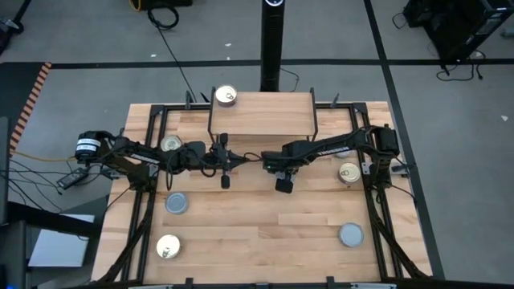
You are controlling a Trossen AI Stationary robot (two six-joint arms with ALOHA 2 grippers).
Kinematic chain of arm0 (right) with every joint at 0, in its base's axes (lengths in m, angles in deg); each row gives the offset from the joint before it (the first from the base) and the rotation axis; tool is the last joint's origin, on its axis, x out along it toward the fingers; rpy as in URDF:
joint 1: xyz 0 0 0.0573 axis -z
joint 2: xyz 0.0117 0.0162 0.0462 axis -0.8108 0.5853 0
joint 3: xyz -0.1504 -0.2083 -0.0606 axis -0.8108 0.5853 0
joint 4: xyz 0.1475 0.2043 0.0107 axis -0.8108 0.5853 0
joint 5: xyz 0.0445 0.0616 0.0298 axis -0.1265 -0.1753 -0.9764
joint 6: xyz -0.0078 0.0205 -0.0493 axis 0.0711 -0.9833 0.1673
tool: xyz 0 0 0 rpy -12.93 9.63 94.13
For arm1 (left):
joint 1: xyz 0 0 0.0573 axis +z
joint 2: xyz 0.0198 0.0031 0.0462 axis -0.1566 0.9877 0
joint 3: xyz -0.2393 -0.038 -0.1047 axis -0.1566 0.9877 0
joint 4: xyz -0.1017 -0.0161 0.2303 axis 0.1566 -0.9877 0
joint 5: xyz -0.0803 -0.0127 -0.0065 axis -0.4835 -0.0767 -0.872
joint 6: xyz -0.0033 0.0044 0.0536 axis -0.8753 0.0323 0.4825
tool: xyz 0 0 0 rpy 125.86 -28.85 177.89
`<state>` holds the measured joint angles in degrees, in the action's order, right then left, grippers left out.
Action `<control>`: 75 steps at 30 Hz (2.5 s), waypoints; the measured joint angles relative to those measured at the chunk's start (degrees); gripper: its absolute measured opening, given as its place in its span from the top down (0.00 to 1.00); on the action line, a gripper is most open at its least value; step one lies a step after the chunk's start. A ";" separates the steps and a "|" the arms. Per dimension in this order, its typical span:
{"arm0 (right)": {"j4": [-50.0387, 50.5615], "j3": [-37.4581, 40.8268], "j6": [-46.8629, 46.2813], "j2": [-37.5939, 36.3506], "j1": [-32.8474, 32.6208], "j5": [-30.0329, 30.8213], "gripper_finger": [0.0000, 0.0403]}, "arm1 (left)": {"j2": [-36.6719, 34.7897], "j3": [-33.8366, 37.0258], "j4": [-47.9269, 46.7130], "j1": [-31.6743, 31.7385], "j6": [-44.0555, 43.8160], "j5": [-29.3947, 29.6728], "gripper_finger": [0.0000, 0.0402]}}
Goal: Stack canned seafood by type on shelf
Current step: Put the center green tuna can on the shelf
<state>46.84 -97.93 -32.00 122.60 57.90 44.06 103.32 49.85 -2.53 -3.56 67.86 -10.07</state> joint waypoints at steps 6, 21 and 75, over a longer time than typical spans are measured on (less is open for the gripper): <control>-0.20 0.08 0.65 -0.04 0.00 0.03 0.08 | 0.00 0.00 -0.02 0.00 -0.04 0.01 0.99; 4.86 -7.28 1.34 0.31 -0.26 -1.27 0.32 | -0.01 -0.01 -0.10 -0.01 -0.04 0.02 0.99; -29.24 29.53 6.07 -27.78 -11.32 9.08 0.90 | -0.02 0.01 -1.57 0.00 -1.30 0.06 0.99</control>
<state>17.60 -68.40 -25.93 94.83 46.58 53.14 103.29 49.86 -4.10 -3.56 66.56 -10.01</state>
